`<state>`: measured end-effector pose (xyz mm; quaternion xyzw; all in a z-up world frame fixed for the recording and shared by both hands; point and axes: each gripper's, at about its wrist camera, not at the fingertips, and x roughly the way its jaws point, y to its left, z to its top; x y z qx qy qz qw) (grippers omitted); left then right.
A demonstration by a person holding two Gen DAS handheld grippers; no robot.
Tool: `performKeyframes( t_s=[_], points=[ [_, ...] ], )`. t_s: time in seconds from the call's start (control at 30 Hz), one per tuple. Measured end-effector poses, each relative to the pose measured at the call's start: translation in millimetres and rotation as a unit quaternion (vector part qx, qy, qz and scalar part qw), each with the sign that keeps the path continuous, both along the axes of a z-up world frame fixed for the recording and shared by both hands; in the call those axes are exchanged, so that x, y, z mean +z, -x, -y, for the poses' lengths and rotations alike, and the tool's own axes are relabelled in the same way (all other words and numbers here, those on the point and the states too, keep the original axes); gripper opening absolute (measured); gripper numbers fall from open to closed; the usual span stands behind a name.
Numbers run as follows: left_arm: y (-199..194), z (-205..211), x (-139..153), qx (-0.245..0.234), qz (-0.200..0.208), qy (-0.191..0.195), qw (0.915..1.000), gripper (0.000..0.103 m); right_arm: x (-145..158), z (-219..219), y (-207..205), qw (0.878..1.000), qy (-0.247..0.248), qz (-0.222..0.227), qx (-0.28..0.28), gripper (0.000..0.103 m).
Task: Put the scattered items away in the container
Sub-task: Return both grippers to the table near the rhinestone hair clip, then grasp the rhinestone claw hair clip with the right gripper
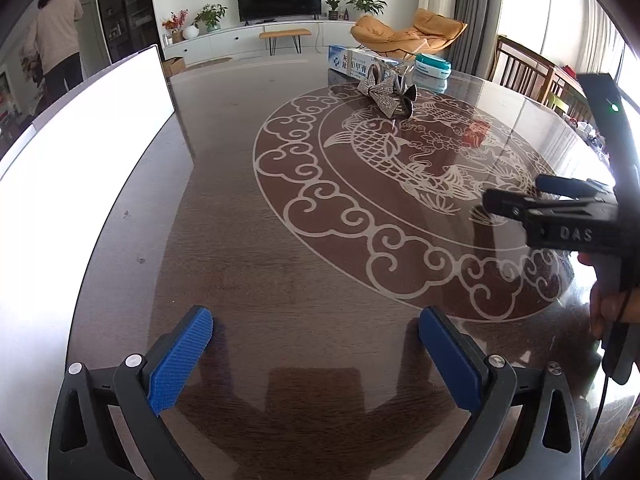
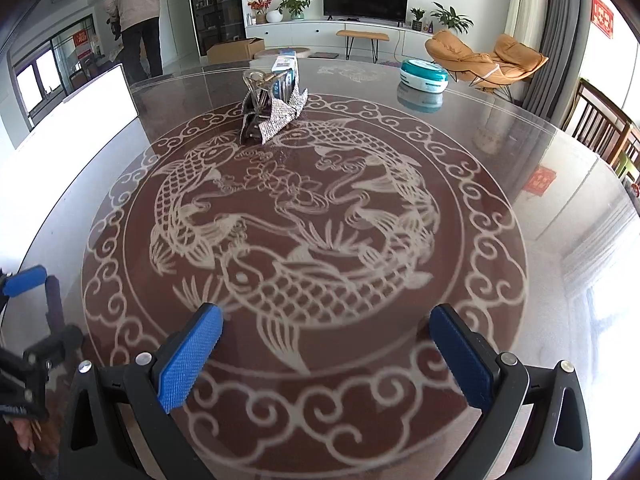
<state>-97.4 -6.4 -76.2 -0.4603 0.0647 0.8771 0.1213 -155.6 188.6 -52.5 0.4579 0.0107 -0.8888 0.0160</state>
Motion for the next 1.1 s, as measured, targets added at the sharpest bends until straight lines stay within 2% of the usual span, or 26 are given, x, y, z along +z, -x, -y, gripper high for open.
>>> performKeyframes(
  t_s=[0.13,0.27,0.43,0.47,0.5,0.53,0.7,0.9,1.1],
  points=[
    [-0.3,-0.4,0.3,0.0,0.0,0.0,1.0,0.103,-0.6,32.4,60.2,1.0,0.0,0.0,-0.029,0.103],
    [-0.2,-1.0,0.4,-0.001,0.0,0.0,1.0,0.103,-0.4,58.3,109.2,1.0,-0.001,0.0,-0.021,0.103],
    [0.2,-1.2,0.3,-0.001,0.0,0.0,1.0,0.103,-0.6,51.4,141.6,1.0,0.0,-0.002,-0.025,0.103],
    [0.3,-1.2,0.2,-0.001,0.0,-0.001,1.0,0.103,1.5,47.8,142.1,1.0,-0.001,-0.01,-0.025,0.094],
    [0.5,-1.3,0.2,-0.001,0.0,-0.001,1.0,0.103,4.4,44.9,141.7,1.0,-0.002,-0.021,-0.022,0.069],
    [0.4,-1.3,0.2,-0.001,0.0,0.0,1.0,0.103,6.0,42.7,140.4,1.0,-0.004,-0.024,-0.017,0.054],
    [0.9,-1.5,0.1,-0.001,0.0,-0.001,1.0,0.103,6.3,30.4,111.1,1.0,0.0,-0.026,0.009,0.053],
    [1.2,-1.5,0.0,-0.001,0.0,0.0,1.0,0.103,6.3,-5.7,22.4,0.999,-0.011,-0.028,0.044,0.053],
    [1.6,-1.4,-0.2,0.0,0.0,0.0,1.0,0.103,7.1,-81.4,-55.0,0.999,-0.039,-0.032,-0.008,0.053]
  ],
)
